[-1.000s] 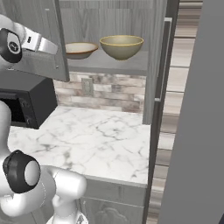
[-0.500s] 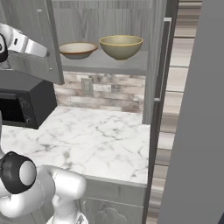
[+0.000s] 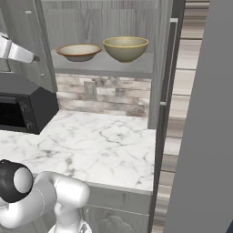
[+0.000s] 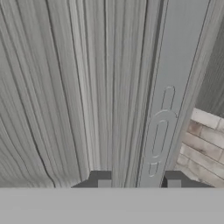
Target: Move the bowls from the cabinet to the plates on the dining table.
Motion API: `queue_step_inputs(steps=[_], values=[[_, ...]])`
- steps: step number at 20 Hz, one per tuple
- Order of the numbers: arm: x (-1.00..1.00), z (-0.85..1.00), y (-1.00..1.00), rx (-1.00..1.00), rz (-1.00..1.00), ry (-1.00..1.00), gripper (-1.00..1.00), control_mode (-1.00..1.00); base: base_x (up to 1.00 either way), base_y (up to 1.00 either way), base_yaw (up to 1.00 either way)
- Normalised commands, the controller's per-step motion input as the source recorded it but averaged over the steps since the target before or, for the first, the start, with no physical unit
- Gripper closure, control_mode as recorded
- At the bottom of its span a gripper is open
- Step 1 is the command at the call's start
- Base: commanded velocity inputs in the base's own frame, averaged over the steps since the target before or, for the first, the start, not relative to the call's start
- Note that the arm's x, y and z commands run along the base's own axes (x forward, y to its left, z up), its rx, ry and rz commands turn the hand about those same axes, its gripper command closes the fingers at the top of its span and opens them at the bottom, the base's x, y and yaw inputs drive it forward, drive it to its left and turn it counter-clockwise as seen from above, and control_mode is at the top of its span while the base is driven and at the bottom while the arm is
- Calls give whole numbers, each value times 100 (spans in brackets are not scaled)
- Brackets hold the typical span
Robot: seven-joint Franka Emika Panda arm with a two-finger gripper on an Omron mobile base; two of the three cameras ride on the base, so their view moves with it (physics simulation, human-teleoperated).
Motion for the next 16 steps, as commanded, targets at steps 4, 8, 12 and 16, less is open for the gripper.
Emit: queue_step_inputs(steps=[4,8,12,16], values=[[-33,0,65,-3,-9,0,100,-100,0,0,0],[-32,0,67,-4,-9,0,100,-100,0,0,0],[-31,0,67,-4,-9,0,100,-100,0,0,0],[-28,0,67,-4,-9,0,100,-100,0,0,0]])
